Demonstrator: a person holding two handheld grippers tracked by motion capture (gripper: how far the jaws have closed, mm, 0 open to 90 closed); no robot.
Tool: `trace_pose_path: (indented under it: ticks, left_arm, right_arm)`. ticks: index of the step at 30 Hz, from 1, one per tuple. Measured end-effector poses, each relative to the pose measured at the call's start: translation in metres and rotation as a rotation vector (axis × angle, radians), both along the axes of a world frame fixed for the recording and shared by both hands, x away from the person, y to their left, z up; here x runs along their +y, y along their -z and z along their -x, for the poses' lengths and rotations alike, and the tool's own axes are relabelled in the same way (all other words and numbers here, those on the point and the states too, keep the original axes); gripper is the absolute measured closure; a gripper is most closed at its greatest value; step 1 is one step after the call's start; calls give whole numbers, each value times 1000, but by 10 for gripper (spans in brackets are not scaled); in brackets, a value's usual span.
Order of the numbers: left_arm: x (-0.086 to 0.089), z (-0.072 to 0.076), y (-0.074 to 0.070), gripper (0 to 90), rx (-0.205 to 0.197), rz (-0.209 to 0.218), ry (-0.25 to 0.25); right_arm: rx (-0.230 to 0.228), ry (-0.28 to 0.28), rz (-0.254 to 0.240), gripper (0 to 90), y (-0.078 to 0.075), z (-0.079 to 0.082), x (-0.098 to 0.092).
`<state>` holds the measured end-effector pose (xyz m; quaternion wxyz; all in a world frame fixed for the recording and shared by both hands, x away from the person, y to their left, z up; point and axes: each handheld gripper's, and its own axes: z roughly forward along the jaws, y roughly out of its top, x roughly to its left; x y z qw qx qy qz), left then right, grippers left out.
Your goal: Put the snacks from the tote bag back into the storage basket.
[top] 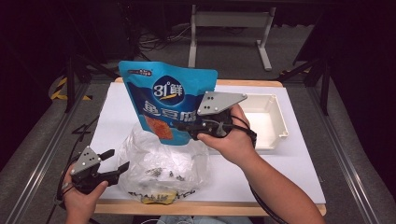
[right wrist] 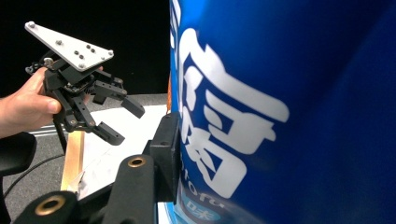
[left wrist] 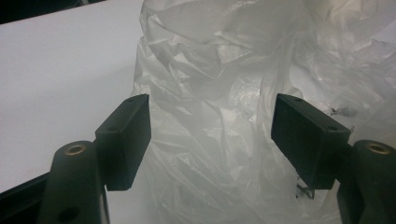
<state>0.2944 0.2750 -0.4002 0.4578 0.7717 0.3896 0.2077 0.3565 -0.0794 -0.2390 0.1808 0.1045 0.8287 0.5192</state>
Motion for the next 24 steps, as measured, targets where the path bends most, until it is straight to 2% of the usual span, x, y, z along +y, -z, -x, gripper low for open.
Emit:
trace_pose_path:
  ticks: [14, 24]
  left_arm:
    - [1, 0, 0, 298, -1, 1, -1]
    - [0, 0, 0, 298, -1, 0, -2]
  right_arm:
    - [-8, 67, -13, 569, -7, -11, -21]
    - [-8, 118, -1, 569, -8, -21, -41]
